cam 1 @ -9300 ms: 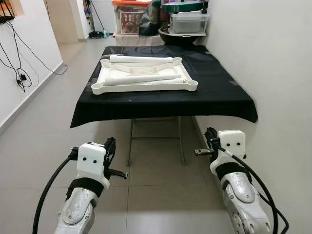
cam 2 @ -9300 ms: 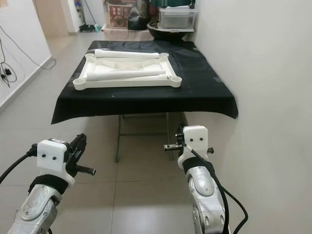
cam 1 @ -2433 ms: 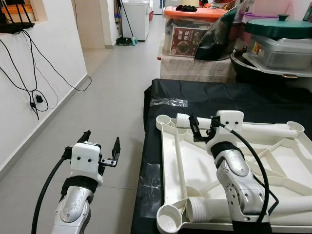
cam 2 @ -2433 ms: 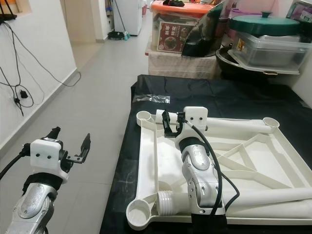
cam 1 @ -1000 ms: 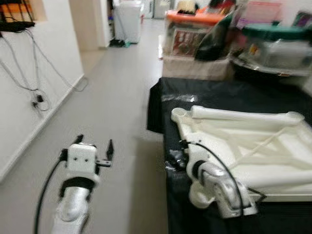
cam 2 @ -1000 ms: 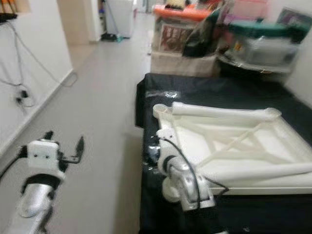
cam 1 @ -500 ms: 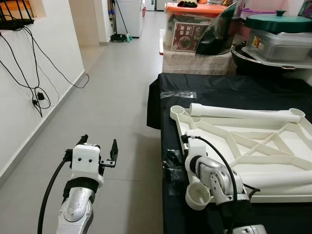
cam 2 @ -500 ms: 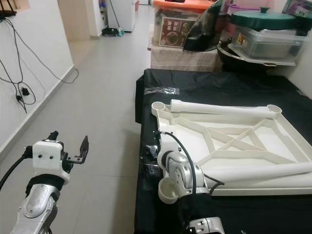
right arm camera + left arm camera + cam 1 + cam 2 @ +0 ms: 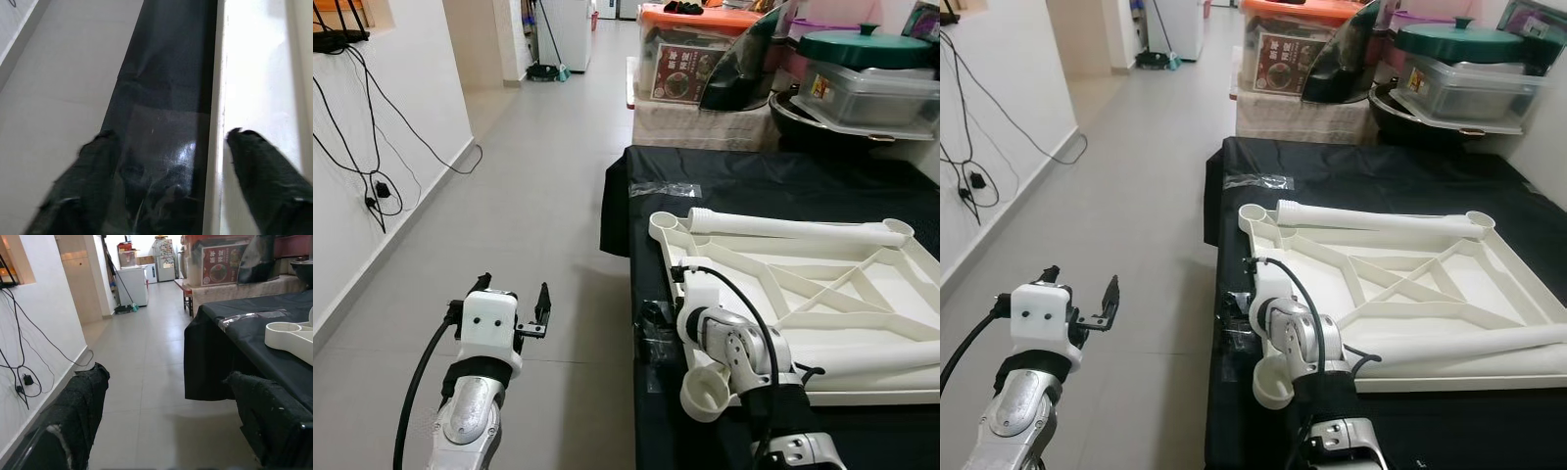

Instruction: Building children table

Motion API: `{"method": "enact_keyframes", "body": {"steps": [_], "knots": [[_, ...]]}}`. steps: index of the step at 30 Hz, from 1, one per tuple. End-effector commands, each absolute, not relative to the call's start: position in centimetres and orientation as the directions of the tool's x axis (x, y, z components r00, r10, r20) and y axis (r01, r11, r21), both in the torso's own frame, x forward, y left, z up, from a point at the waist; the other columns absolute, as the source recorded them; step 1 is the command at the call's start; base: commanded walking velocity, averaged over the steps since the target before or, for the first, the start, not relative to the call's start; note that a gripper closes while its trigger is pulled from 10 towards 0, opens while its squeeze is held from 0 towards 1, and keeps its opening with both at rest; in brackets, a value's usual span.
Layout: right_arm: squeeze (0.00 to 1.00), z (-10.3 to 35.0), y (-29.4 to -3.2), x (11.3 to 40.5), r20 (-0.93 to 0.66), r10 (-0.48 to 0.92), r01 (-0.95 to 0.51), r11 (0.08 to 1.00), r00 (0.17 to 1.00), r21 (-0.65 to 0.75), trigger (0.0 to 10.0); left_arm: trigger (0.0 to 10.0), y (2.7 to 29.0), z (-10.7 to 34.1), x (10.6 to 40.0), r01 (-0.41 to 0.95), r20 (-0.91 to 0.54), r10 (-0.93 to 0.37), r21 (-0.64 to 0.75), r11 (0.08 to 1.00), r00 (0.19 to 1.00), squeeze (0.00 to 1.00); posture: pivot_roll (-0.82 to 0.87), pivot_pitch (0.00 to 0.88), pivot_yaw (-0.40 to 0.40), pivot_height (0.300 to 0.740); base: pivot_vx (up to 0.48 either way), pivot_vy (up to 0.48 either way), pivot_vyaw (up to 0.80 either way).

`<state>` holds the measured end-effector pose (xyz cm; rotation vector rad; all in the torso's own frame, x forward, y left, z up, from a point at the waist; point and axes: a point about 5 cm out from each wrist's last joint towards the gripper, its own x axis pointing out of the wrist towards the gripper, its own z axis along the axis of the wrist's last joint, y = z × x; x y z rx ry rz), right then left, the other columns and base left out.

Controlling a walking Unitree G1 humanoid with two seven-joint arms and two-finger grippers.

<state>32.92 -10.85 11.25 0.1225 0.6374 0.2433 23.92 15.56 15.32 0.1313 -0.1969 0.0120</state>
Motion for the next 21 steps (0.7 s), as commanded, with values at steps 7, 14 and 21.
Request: {"method": "enact_keyframes", "body": {"steps": [7,14,21], "knots": [[0.0,10.2,-10.4,32.4,-0.622,0.326,-0.26,0.945,0.711,0.198,0.0,10.0,15.2,14.5,24.1,-0.016,0.151,-0.005,0.138,0.99,0.988,0.0,0.07,0.0,-0.121,0.74,0.0,0.0,0.0],[0.0,10.2,-10.6,31.8,-0.637,0.371,-0.385,0.915,0.675,0.124,0.0,10.0,15.0,14.2,24.1,-0.012,0.138,-0.008,0.141,0.99,0.99,0.0,0.06,0.0,-0.128,0.74,0.0,0.0,0.0],[0.0,10.1,-12.5,31.3,-0.666,0.372,-0.458,0.888,0.647,0.051,0.0,10.0,14.9,13.8,24.0,-0.015,0.124,-0.002,0.14,0.99,0.992,0.0,0.05,0.0,-0.135,0.74,0.0,0.0,0.0]]}}
